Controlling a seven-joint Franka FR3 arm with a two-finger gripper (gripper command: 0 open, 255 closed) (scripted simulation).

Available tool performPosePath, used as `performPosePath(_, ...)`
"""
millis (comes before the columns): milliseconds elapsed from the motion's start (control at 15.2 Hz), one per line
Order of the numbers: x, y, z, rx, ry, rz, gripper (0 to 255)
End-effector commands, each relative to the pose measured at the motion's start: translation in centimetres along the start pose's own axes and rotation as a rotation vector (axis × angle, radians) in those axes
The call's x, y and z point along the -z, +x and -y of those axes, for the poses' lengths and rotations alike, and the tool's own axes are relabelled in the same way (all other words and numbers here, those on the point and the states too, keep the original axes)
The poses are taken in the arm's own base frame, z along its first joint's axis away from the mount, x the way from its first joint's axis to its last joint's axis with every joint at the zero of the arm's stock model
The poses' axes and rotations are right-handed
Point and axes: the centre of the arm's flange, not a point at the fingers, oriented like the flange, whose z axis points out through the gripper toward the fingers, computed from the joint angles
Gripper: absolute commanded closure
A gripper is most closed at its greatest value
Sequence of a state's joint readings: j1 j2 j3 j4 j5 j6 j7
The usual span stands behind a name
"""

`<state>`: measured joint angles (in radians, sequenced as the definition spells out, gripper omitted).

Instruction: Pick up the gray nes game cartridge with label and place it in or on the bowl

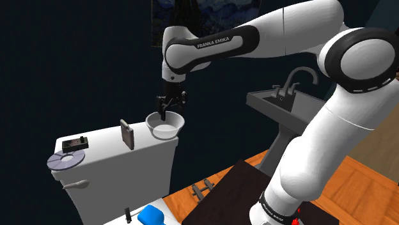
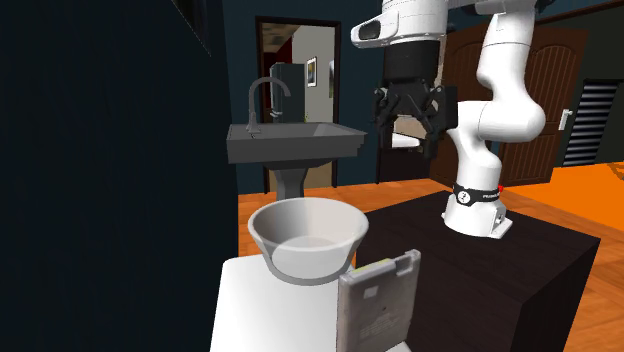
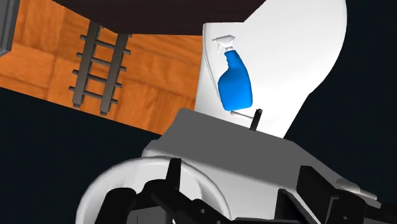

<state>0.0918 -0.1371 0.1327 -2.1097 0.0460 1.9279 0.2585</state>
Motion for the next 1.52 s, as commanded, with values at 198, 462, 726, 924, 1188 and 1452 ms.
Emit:
performPosePath(198,-2.3,4.9,3.8,0.000,0.016,-0.007,0)
performPosePath(462,-3.9,8.8,6.8,0.001,0.028,-0.012,0)
performPosePath(726,-5.3,12.7,9.8,0.001,0.040,-0.017,0)
performPosePath(924,-6.3,15.4,11.8,0.001,0.049,-0.020,0)
performPosePath(1188,-8.4,15.5,11.9,0.001,0.049,-0.020,0)
performPosePath(1452,-10.3,15.5,12.0,0.001,0.049,-0.020,0)
